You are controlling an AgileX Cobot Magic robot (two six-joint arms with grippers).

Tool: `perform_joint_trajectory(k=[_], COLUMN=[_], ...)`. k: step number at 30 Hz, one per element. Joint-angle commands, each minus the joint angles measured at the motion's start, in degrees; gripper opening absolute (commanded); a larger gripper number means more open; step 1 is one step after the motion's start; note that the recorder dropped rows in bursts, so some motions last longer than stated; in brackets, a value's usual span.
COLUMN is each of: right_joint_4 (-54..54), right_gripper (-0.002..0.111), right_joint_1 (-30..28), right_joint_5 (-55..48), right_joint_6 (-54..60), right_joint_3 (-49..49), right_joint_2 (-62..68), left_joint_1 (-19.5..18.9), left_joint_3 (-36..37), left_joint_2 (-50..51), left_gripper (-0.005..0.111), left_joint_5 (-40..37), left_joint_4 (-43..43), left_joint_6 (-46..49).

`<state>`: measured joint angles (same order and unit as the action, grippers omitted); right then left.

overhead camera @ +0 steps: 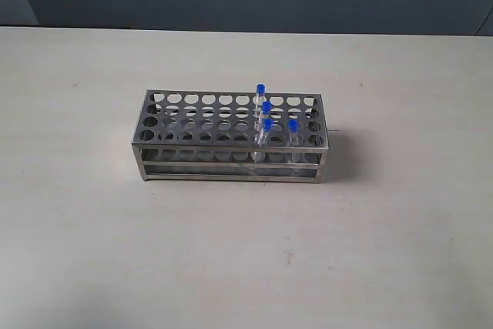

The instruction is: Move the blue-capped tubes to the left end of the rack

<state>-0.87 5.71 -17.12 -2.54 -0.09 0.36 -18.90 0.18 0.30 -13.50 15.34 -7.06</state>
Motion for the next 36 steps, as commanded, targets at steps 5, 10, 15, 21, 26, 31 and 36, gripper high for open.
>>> perform_joint_trajectory(k=[5, 10, 15, 21, 26, 31, 36], right_joint_4=[-2.01, 3.30, 7.71, -7.36, -8.58, -8.66, -13.76], right_gripper=[0.000, 0.000, 0.000, 0.000, 0.000, 0.000, 0.000], right_joint_1=[0.10, 0.10, 0.10, 0.10, 0.10, 0.10, 0.10], right_joint_5=[15.50, 44.67, 61.96, 37.28, 27.00, 26.97, 42.70], right_joint_6=[0.03, -5.60, -21.23, -55.08, -64.09, -65.02, -59.32], right_joint_3=[0.09, 0.09, 0.09, 0.09, 0.09, 0.09, 0.09], right_joint_2=[-0.36, -0.36, -0.36, -0.36, -0.36, -0.36, -0.36], left_joint_1=[0.15, 0.15, 0.15, 0.15, 0.15, 0.15, 0.15], left_joint_3=[-0.18, -0.18, -0.18, -0.18, -0.18, -0.18, -0.18], left_joint_2=[-0.30, -0.30, -0.30, -0.30, -0.30, -0.30, -0.30], left_gripper=[0.001, 0.001, 0.001, 0.001, 0.001, 0.001, 0.001], left_joint_5=[0.09, 0.09, 0.09, 0.09, 0.09, 0.09, 0.09], left_joint_4=[0.12, 0.12, 0.12, 0.12, 0.12, 0.12, 0.12], left_joint_6=[0.00, 0.00, 0.00, 0.00, 0.00, 0.00, 0.00])
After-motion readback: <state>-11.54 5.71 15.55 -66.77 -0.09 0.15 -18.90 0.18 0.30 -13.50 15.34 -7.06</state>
